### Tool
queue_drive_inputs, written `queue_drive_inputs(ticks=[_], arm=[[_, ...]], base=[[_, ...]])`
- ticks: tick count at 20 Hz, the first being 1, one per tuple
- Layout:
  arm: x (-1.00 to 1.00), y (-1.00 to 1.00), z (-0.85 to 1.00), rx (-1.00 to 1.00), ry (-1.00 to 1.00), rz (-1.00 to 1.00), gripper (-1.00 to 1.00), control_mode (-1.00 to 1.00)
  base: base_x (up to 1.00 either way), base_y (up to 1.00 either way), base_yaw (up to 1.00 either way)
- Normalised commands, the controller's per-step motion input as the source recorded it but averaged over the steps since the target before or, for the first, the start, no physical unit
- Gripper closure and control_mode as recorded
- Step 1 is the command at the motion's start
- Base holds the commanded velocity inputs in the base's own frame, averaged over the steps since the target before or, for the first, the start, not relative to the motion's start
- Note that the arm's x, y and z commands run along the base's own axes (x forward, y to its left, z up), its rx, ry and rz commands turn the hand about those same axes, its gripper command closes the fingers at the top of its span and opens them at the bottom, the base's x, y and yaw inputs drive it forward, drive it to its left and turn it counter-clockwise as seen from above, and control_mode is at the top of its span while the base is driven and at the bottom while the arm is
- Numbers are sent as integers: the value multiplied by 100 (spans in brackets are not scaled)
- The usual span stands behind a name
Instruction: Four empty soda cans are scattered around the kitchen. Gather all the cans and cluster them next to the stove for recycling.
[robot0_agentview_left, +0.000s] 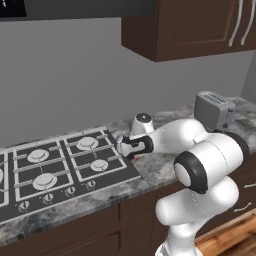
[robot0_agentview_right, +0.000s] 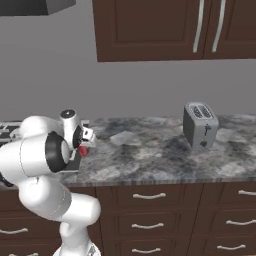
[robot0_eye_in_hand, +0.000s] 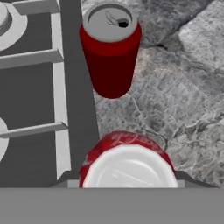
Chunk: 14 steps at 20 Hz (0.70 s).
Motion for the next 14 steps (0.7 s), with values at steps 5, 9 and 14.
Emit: queue_drive_inputs(ticks=[5, 9, 14], arm=[[19, 0, -28, -1, -4, 0, 100, -100], [2, 0, -14, 0, 0, 0, 100, -100], [0, 0, -3, 0, 0, 0, -100, -100]], base=[[0, 0, 0], [0, 0, 0], [0, 0, 0]])
